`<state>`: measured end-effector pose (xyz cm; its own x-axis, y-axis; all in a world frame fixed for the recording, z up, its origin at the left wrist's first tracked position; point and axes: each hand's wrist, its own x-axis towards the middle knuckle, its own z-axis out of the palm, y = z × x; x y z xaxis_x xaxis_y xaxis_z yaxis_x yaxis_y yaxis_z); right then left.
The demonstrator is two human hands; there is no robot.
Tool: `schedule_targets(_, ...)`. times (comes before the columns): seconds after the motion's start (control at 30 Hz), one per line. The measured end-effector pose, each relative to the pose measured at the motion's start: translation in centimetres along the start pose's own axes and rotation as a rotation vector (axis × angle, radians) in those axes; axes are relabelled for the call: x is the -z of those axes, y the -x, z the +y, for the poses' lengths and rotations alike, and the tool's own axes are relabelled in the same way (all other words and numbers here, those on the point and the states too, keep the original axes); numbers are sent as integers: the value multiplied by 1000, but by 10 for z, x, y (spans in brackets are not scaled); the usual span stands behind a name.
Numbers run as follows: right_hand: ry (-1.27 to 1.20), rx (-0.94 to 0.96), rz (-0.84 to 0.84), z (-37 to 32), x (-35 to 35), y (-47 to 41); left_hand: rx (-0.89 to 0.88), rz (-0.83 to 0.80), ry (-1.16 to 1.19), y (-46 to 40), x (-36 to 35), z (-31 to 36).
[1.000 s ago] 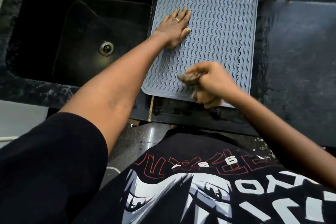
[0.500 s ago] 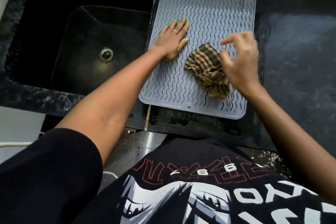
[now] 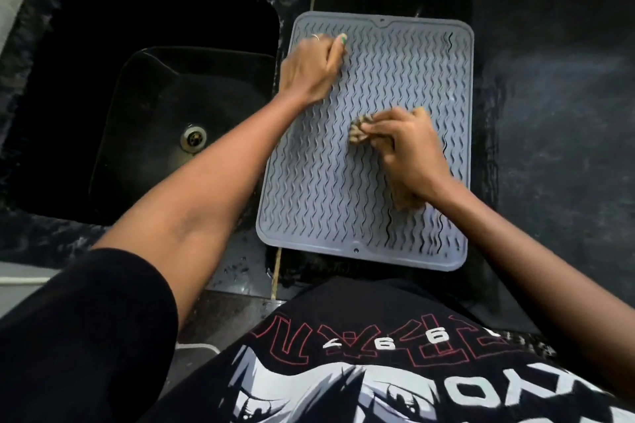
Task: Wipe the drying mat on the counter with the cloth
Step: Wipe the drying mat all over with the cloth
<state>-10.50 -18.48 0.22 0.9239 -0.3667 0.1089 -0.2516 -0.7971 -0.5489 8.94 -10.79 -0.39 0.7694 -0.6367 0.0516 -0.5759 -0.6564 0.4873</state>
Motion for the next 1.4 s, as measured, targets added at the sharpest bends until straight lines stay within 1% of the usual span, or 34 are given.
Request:
schedule_targets(0.07,-50,-9,96,-3,-4,-28,61,34,50,-24,2,-3)
schedule_targets(0.1,-87,-25,83,-7,-8,-39,90,37,71,-33,2,-5)
schedule_targets(0.13,-122,-29,20,-10,-14,-48,123,27,98,-42,1,-8)
schedule_targets(0.17,-81,22,-59,-11,-19,-55,160,10,127,-51,1,-10)
schedule_targets(0.2,15,110,-102,-9,-25,-64,195,-10,161,-61,1,-13)
schedule_targets(0.27,173,242,-98,-1,-32,-77,237,-37,225,-73,-2,-19)
schedule_targets(0.3,207,246,-65,1,-33,-85,243,-40,248,-76,-3,-22)
schedule_targets(0.37,163,170,9,3,-37,-108,250,-29,288,-81,-4,-27)
schedule_targets(0.43,45,22,98,7,-40,-140,241,-10,290,-81,-5,-28)
schedule_targets(0.47,26,-48,133,10,-40,-157,230,-6,288,-80,-5,-28)
schedule_targets(0.5,39,-114,132,11,-39,-171,219,-8,287,-80,-5,-28)
schedule_targets(0.53,91,-126,133,12,-40,-182,213,-12,287,-80,-5,-29)
schedule_targets(0.6,195,-76,109,13,-37,-193,210,-32,275,-81,-2,-29)
schedule_targets(0.63,266,-36,123,13,-34,-197,214,-48,267,-82,-1,-29)
schedule_targets(0.67,259,-46,105,12,-30,-200,217,-66,257,-83,0,-29)
schedule_targets(0.73,127,-83,62,14,-21,-202,228,-109,243,-86,3,-26)
schedule_targets(0.77,113,-108,60,15,-16,-198,243,-133,240,-88,4,-25)
schedule_targets(0.83,125,-63,71,10,-13,-168,261,-178,230,-93,5,-23)
schedule_targets(0.87,140,13,22,7,-18,-146,264,-193,221,-95,5,-23)
schedule_targets(0.9,194,127,-33,2,-24,-123,265,-203,209,-96,6,-22)
schedule_targets(0.93,245,203,-102,-4,-29,-102,268,-208,197,-98,7,-21)
schedule_targets(0.97,282,236,-123,-7,-34,-88,270,-211,187,-98,8,-21)
schedule_targets(1.03,274,149,-31,-6,-36,-96,275,-225,180,-99,10,-20)
schedule_targets(1.1,258,82,8,-5,-38,-118,283,-246,192,-98,12,-19)
schedule_targets(1.17,282,73,24,-3,-38,-139,292,-242,201,-97,14,-18)
schedule_targets(1.23,295,-3,43,1,-39,-163,296,-236,207,-96,15,-19)
schedule_targets(1.33,233,-142,96,2,-38,-193,289,-240,206,-95,15,-20)
schedule_targets(1.4,225,-168,86,1,-39,-203,285,-249,210,-95,14,-21)
